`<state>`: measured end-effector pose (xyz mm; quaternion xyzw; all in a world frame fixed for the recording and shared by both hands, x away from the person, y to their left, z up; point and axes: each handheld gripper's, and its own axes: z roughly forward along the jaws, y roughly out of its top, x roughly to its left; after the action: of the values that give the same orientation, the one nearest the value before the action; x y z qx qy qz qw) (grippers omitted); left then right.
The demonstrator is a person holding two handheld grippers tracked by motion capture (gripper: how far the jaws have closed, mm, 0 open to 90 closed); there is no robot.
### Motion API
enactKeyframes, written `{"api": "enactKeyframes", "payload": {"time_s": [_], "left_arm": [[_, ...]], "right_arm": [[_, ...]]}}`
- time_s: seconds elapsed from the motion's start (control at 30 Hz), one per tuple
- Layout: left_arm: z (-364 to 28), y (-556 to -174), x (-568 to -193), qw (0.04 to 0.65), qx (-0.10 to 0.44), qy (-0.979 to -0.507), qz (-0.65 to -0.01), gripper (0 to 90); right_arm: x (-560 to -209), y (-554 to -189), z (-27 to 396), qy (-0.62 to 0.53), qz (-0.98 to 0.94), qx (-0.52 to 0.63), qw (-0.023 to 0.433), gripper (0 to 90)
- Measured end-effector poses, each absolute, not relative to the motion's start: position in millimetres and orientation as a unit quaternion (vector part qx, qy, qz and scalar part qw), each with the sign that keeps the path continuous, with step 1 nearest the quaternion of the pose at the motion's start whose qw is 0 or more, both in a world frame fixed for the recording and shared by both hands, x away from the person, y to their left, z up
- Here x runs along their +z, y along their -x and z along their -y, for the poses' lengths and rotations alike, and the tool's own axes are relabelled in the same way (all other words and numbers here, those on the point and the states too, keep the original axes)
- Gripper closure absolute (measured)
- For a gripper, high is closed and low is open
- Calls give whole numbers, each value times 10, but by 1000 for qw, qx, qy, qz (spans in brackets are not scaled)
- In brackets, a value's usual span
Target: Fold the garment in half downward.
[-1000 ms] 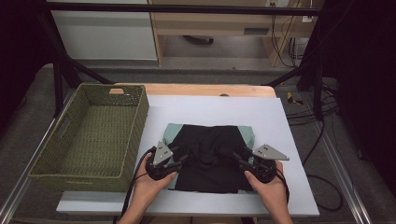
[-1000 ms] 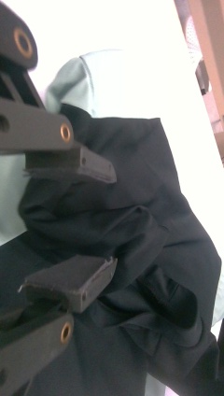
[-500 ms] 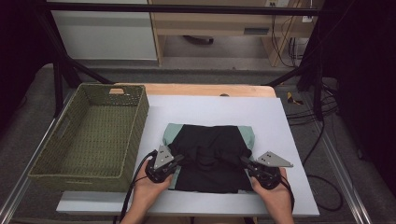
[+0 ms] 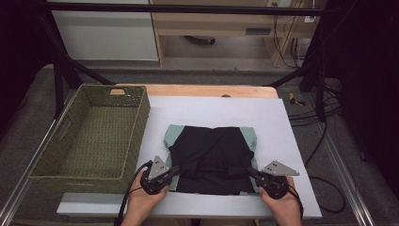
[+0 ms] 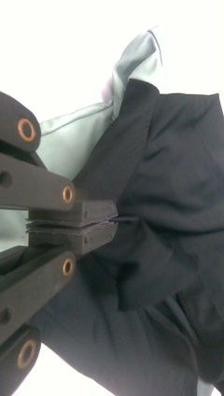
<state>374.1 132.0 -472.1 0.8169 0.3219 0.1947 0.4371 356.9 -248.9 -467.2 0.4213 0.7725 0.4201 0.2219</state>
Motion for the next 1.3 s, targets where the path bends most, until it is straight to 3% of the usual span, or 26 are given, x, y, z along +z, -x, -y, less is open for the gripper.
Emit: {"api": "enactKeyframes", "payload": {"time_s": [0.43, 0.67, 0.97, 1.3], "left_arm": [[-1387, -3776, -4763, 424, 199, -821, -326, 880], [-1408, -3660, -4603, 460, 223, -796, -325, 731], [-1270, -3507, -4422, 481, 221, -793, -303, 706], [-973, -3392, -4674, 449, 191, -831, -267, 621]], "right_arm": [[-4753, -3502, 2477, -422, -783, 410, 200, 891], [-4621, -3444, 2407, -411, -769, 433, 227, 715], [-4532, -3361, 2183, -391, -769, 453, 225, 670], [-4649, -3261, 1982, -371, -793, 439, 202, 626]]}}
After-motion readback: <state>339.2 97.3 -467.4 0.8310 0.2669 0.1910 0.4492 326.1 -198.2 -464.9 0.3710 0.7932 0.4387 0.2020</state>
